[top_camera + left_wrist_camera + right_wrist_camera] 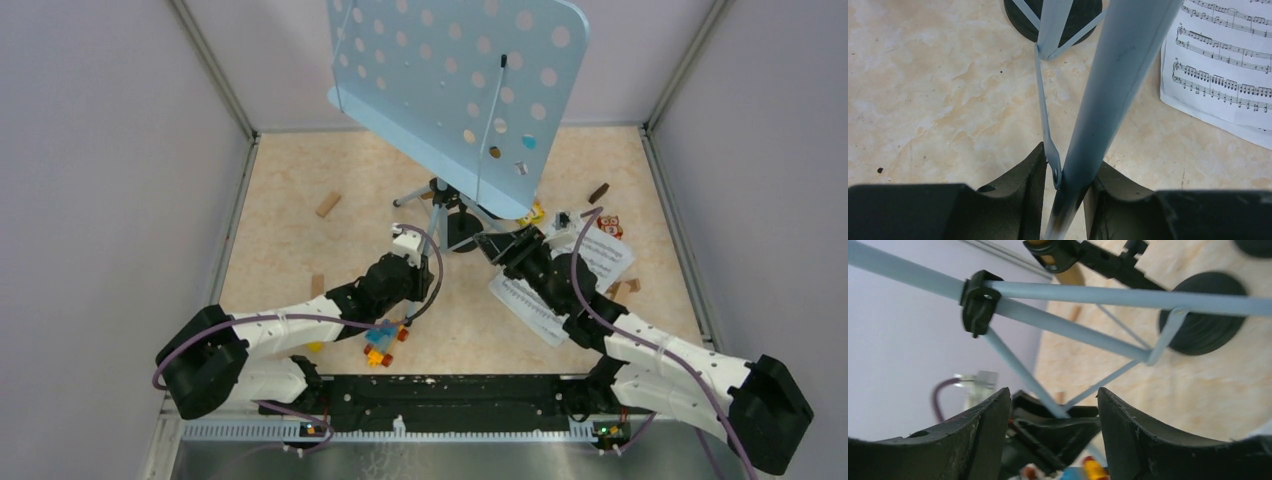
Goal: Pack up the instrument practice props
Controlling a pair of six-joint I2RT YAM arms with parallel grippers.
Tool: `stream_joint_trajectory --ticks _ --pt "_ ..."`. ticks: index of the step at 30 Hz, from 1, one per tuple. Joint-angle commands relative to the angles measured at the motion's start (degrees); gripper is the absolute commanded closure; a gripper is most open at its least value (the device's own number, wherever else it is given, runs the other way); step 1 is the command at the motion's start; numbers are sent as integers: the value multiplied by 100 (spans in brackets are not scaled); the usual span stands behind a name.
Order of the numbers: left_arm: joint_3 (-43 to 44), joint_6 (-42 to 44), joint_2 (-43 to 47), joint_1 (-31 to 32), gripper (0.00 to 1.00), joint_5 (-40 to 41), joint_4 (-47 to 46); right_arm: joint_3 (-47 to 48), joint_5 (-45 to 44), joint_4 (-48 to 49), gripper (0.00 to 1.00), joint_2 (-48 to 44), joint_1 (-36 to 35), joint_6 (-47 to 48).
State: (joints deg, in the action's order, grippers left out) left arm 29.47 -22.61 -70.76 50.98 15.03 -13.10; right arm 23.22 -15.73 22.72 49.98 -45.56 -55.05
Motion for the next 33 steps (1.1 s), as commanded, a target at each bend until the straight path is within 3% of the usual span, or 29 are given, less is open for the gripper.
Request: stream_joint_trajectory --ticks 1,5,11,15,18,22,26,33 --pt "132 105 127 -11 64 125 -85 -10 485 739 37 131 30 -2512" --pt "42 281 232 -27 66 294 -510 75 594 890 38 270 30 -2550" --pt "80 920 345 -44 49 698 -1419 -31 511 861 39 204 30 -2531" --pt "328 1302 201 -103 47 724 -1677 -74 513 827 39 134 24 -2528" --pt "532 1475 12 -128 54 672 -1670 -85 484 775 40 70 29 -2521" --pt "723 1541 -215 -154 80 700 -1553 -50 483 756 42 22 30 -2469" --pt "816 1571 -290 -167 98 638 -1472 -60 501 834 45 58 29 -2484" --pt "577 1654 -228 -162 100 335 -1769 151 408 1464 46 613 30 -2737"
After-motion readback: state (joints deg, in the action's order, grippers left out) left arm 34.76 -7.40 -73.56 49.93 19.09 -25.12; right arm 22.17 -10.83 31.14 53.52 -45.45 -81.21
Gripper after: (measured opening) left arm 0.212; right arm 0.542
